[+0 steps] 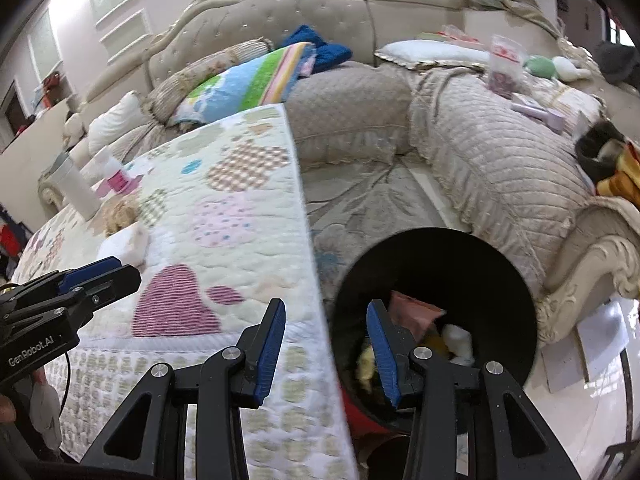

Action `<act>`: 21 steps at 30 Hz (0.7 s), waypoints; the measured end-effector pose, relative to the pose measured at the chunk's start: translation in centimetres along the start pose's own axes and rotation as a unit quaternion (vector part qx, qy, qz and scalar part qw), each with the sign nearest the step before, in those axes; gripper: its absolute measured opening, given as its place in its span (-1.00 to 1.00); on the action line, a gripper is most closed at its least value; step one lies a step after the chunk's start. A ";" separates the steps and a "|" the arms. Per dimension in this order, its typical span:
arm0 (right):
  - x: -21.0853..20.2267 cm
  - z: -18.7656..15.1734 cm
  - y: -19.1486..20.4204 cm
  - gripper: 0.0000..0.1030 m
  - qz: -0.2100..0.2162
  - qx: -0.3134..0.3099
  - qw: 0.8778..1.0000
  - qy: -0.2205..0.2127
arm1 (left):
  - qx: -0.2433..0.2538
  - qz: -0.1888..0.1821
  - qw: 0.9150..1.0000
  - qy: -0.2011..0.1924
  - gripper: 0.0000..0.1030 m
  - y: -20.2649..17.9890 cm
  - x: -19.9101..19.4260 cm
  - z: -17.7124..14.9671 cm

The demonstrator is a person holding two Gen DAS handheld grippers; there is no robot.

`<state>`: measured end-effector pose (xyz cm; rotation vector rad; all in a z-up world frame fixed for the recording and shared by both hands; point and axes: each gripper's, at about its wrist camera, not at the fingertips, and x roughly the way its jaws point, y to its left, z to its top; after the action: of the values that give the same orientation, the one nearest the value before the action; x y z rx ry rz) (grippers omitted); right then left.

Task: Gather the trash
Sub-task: 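Move both tools back over the items on the bed, then grasp the tan crumpled cloth with the left gripper while right grasps white sponge block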

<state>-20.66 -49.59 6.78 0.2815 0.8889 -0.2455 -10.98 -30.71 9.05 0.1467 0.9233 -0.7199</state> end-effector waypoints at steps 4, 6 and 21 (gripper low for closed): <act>1.1 0.4 2.7 -0.21 0.018 -0.024 0.999 0.010 | -0.016 0.013 1.000 0.000 -0.26 3.0 -0.8 -0.5; 1.7 0.5 4.2 -0.20 0.026 -0.038 0.999 0.018 | -0.023 0.020 1.000 0.002 -0.26 4.5 -1.0 -0.7; 6.6 1.9 13.3 0.07 0.079 -0.106 0.990 0.058 | -0.096 0.030 0.995 0.021 -0.26 15.5 -1.2 -1.2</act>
<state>-10.94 -38.47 4.59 0.1686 0.9944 0.0134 -2.61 -17.83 6.44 0.0207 1.0188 -0.5703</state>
